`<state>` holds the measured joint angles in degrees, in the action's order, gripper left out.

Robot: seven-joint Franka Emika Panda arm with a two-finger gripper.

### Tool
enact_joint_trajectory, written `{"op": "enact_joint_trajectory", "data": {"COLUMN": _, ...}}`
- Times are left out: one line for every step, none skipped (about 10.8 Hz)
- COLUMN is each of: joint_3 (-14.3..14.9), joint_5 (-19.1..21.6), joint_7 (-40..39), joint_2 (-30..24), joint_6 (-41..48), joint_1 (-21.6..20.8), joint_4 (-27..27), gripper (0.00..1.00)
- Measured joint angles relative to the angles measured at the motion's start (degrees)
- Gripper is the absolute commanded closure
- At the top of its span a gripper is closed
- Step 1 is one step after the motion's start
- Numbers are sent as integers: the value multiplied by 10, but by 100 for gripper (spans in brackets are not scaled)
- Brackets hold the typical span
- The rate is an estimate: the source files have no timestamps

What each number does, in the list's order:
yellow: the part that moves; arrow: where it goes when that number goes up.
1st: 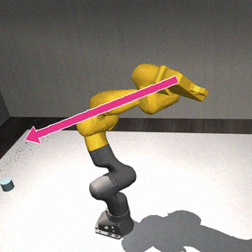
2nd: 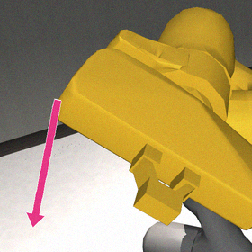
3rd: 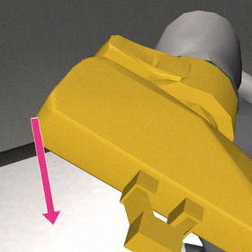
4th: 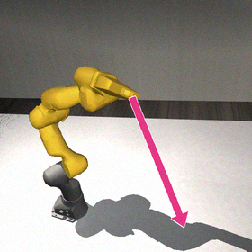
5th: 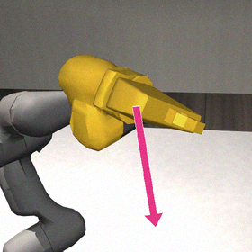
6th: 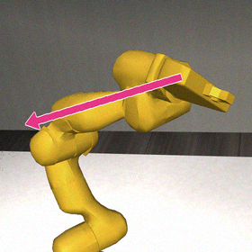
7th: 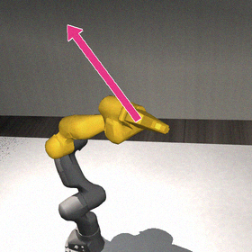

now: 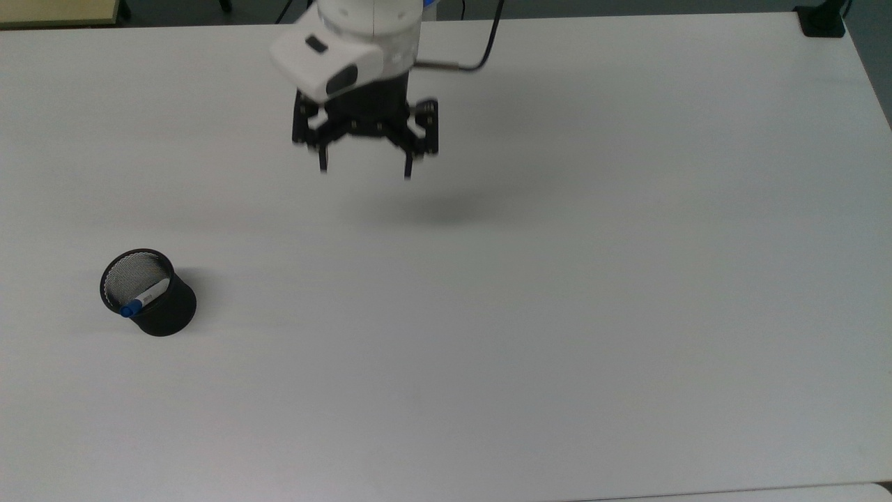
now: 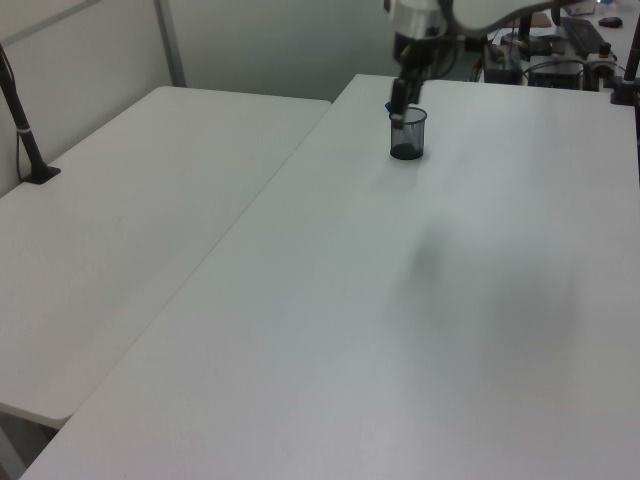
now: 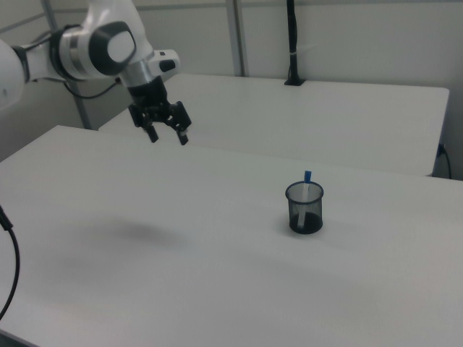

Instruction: Insert the marker

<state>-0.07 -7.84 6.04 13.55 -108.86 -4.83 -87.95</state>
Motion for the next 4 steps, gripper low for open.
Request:
{"op": "enact_joint_trajectory", "data": {"joint_3": 0, "joint_5": 0, "joint_7": 0, "joint_2": -17, "joint_6": 52, "joint_1": 0, "joint_4": -1, "gripper": 0}}
{"op": "enact_joint_trajectory", "data": {"joint_3": 0, "joint_5": 0, "joint_7": 0, "joint_2": -29, "joint_6": 87, "joint_1": 1, "joint_4": -2, "gripper": 0}}
{"op": "enact_joint_trajectory", "data": {"joint_3": 1, "joint_5": 0, "joint_7": 0, "joint_2": -39, "joint_6": 101, "joint_1": 2, "joint_4": -5, "gripper": 0}}
{"op": "enact_joint_trajectory", "data": {"joint_3": 2, "joint_5": 6, "joint_7": 0, "joint_2": -46, "joint_6": 102, "joint_1": 5, "joint_4": -8, "gripper": 0}}
